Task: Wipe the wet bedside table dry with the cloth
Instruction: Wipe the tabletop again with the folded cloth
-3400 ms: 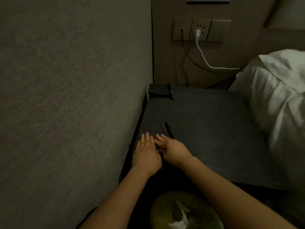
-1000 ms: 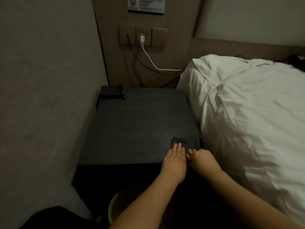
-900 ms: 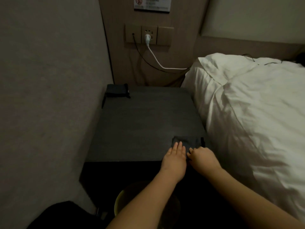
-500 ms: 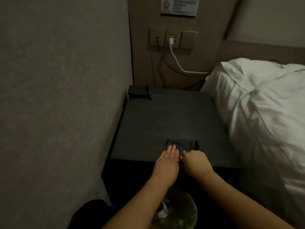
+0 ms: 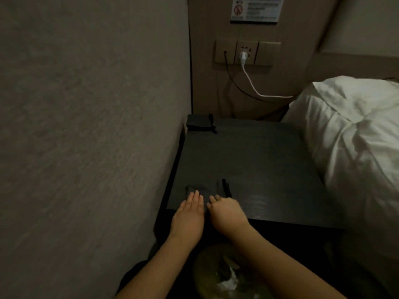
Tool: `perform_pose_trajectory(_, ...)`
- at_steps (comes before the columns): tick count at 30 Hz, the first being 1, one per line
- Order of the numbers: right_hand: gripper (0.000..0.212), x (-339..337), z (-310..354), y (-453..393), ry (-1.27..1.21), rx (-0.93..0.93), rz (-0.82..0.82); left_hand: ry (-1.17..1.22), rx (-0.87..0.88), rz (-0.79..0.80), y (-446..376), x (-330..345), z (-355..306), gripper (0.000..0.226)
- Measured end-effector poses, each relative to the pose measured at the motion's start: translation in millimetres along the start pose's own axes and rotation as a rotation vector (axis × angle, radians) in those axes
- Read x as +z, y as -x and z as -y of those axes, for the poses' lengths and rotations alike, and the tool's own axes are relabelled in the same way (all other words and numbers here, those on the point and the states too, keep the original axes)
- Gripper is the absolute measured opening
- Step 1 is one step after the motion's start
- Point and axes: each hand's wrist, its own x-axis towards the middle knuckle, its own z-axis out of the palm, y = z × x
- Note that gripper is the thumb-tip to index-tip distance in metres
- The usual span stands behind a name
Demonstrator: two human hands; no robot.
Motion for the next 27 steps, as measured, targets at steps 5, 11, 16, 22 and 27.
perform_pose_trajectory(5, 0.043, 9.6, 13.4, -12.8, -0.082, -0.054, 0.019, -0.003, -0.099, -0.017, 4.9, 7.0, 21.1, 0.056)
perform_pose_trajectory(11, 0.043, 24.6, 21.2, -26.1, -0.112, -0.142, -0.145, -0.009, -0.169, -0.024, 6.5, 10.2, 32.8, 0.056)
perform_pose_trajectory(16, 0.046, 18.9, 19.2, -24.6, -0.139, -0.164, -0.008, 0.022, -0.173, -0.005, 9.8, 9.2, 37.3, 0.058)
perform_pose_trajectory(22, 0.047, 17.8, 14.9, -18.3, -0.114, -0.187, -0.015, 0.022, -0.167, -0.031, 8.9, 9.6, 37.9, 0.056)
perform_pose_trajectory(27, 0.048, 14.4, 8.2, -9.1, -0.112, -0.189, -0.004, 0.022, -0.176, -0.039, 11.0, 6.9, 27.5, 0.056)
